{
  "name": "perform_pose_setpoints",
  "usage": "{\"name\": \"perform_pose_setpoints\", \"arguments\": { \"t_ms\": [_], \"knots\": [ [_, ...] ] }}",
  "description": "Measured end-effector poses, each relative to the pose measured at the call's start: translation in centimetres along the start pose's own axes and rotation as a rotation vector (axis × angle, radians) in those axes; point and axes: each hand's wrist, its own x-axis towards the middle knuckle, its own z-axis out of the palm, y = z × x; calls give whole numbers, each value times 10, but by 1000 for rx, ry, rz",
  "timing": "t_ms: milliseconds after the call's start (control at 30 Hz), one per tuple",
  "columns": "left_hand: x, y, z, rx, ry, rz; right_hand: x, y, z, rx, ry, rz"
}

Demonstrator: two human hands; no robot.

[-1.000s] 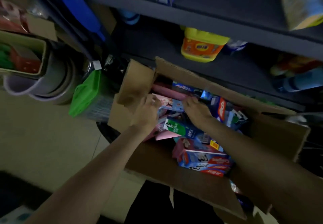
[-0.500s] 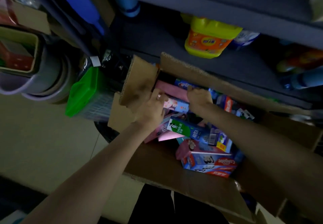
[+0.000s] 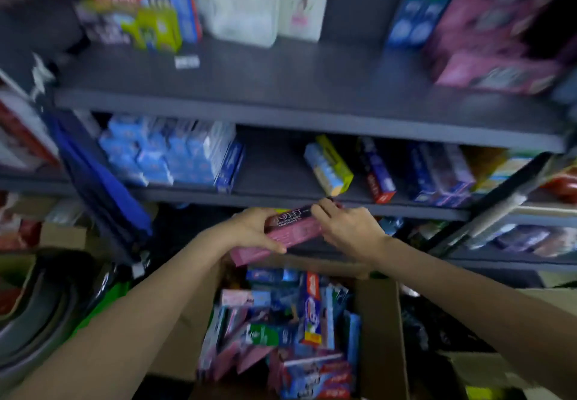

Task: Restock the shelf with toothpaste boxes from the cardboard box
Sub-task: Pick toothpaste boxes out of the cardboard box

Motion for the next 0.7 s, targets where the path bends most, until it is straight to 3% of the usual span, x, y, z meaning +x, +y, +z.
{"name": "perform_pose_setpoints", "arguments": {
  "t_ms": [100, 233, 300, 533, 700],
  "knots": [
    [-5, 45, -37, 438, 279, 130, -2, 26, -51, 56, -9, 123],
    [-12, 93, -73, 605, 472, 270, 3, 60, -95, 347, -66, 329],
    [-11, 108, -84, 650, 555, 331, 1, 74, -113, 339, -20, 369],
    [-1, 145, -128, 436, 682, 341, -17, 139, -144, 74, 237, 469],
    [26, 184, -149, 281, 746, 495, -23, 175, -141, -136, 406, 524]
  ]
}}
